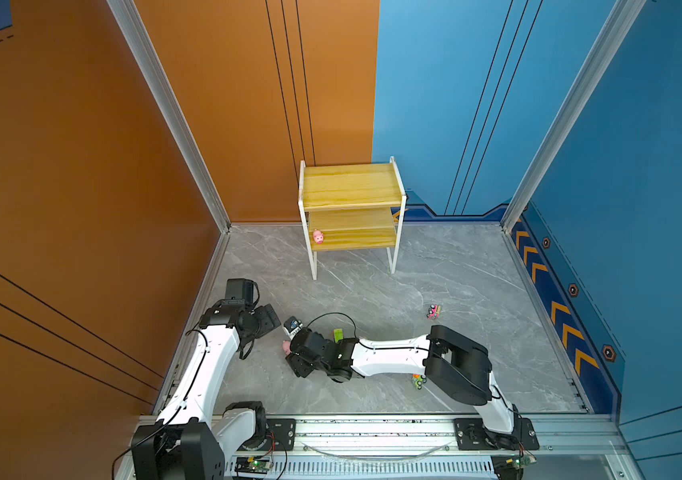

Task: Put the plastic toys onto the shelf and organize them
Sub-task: 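Lower the right gripper onto the second pink pig and close it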

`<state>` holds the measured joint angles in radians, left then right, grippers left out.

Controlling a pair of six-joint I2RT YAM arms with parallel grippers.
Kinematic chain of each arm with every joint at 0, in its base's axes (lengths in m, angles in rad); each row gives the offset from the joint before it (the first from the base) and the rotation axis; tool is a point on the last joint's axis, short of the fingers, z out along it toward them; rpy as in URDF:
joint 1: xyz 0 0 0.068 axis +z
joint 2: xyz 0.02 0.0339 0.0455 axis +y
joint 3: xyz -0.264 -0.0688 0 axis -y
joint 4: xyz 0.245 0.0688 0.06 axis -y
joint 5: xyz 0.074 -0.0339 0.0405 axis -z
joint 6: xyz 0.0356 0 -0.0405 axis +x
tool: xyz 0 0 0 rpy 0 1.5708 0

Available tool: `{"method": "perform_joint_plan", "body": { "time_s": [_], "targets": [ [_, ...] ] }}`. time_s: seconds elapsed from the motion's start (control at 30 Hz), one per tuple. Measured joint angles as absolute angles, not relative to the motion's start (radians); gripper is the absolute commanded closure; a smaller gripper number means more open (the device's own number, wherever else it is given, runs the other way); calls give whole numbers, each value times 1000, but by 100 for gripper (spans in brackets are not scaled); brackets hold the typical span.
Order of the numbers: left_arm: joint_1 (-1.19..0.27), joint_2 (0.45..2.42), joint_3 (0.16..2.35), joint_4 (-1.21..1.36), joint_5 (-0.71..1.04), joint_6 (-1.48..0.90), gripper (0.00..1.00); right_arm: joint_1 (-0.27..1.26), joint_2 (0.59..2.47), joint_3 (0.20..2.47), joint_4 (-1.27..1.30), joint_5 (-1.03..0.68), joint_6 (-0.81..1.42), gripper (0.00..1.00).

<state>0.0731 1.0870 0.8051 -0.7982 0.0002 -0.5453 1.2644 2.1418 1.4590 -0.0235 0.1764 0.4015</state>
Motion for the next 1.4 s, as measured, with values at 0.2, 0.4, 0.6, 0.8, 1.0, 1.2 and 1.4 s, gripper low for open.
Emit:
{"method": "perform_joint_plan", "body": {
  "time_s": [0.2,0.4,0.6,0.8,1.0,1.2,1.4],
  "targets": [
    [91,1085,805,-799,0,-550,8,1263,2208,1521,-46,195,401,32],
    [94,1079,805,-798,0,-551,8,1260,2255,1577,-54,205,401,43],
    [100,1079,805,-799,0,-551,8,1245,2273,1591,-51,207,398,60],
    [121,1072,806,-799,0,-550,9,1242,2233,1530,7,207,395,62],
    [133,1056,806,-799,1,-546,9,1237,2070,1422,59,208,389,69],
    [133,1046,806,-802,1,-539,9,1207,1905,1360,141,211,389,68],
    [133,1036,806,-802,1,-532,9,1187,1885,1342,140,210,391,60]
  ]
}}
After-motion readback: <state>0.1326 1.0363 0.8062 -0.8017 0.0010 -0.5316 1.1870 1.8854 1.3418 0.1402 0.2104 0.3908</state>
